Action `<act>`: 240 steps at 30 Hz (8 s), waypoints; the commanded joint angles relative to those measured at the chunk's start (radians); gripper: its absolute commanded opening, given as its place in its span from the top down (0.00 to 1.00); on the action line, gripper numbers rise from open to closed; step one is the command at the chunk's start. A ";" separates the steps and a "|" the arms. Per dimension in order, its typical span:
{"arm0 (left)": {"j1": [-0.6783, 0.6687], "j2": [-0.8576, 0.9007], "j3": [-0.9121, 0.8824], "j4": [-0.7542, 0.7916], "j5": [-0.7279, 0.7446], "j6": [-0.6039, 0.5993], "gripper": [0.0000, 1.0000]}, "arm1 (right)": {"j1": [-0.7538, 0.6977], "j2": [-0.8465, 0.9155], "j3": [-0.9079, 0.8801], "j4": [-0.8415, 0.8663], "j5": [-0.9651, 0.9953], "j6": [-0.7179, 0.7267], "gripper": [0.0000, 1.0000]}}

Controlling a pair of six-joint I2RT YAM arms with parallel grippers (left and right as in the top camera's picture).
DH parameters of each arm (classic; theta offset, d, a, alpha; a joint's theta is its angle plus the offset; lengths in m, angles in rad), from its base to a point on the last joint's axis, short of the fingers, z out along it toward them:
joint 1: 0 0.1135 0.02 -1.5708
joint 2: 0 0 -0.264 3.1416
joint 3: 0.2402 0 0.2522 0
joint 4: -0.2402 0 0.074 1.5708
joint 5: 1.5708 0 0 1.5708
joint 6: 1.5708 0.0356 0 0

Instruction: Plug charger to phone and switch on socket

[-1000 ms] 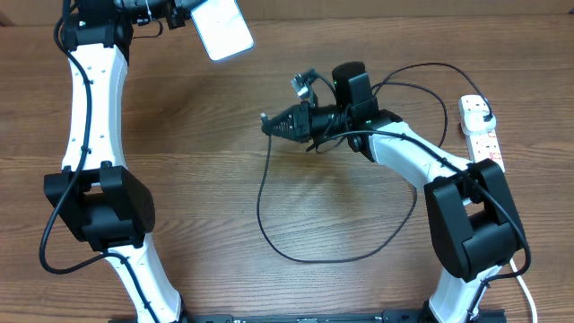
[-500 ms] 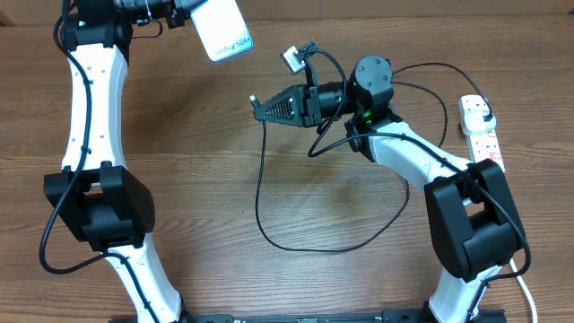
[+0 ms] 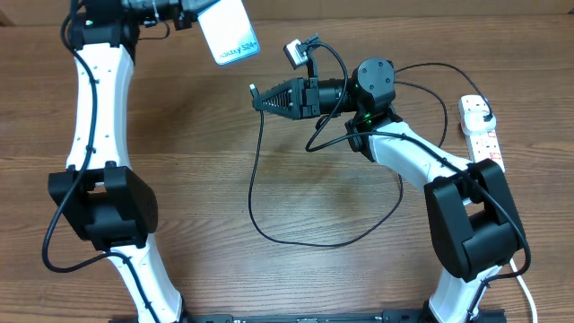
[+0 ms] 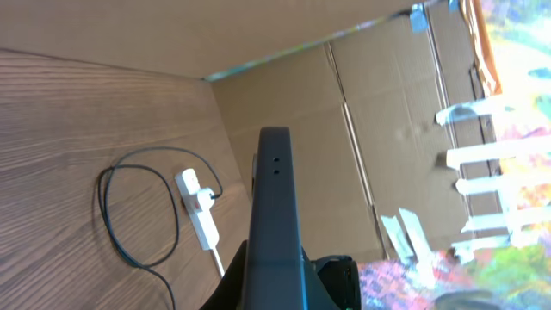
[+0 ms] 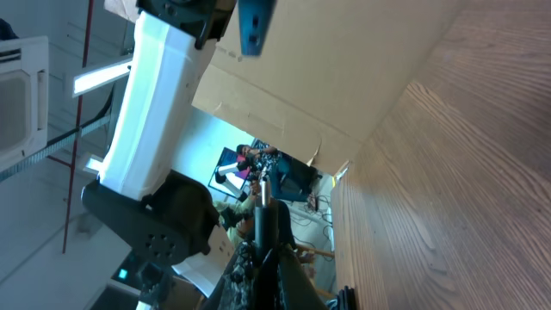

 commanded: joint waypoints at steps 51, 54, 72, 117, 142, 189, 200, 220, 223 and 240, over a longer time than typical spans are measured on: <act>-0.053 -0.005 0.010 -0.201 0.027 0.194 0.96 | -0.016 -0.016 0.016 0.006 0.076 0.026 0.96; -0.053 -0.005 0.010 -0.201 0.027 0.192 0.95 | -0.016 -0.016 0.016 0.006 0.082 0.026 0.96; -0.075 -0.005 0.010 -0.200 0.026 0.187 0.96 | -0.016 -0.016 0.016 0.005 0.085 0.026 0.96; -0.049 -0.005 0.010 -0.201 0.070 0.288 0.96 | -0.100 -0.016 0.015 0.005 0.050 0.056 0.16; -0.073 -0.005 0.009 -0.675 -0.368 0.549 0.96 | -0.182 -0.178 0.015 -1.701 0.991 -0.567 0.23; -0.404 0.433 -0.063 -0.537 -0.638 0.377 0.96 | -0.182 -0.379 0.015 -1.791 1.065 -0.631 0.12; -0.418 0.433 -0.063 -0.541 -0.636 0.376 0.55 | -0.182 -0.379 0.015 -1.800 1.065 -0.631 0.11; -0.415 0.433 -0.063 -0.562 -0.678 0.377 0.51 | -0.182 -0.379 0.015 -1.812 1.065 -0.631 0.11; -0.411 0.433 -0.063 -0.586 -0.727 0.377 0.43 | -0.182 -0.379 0.015 -1.814 1.065 -0.631 0.11; -0.325 0.426 -0.063 -0.726 -0.970 0.416 0.13 | -0.182 -0.379 0.015 -1.821 1.065 -0.642 0.12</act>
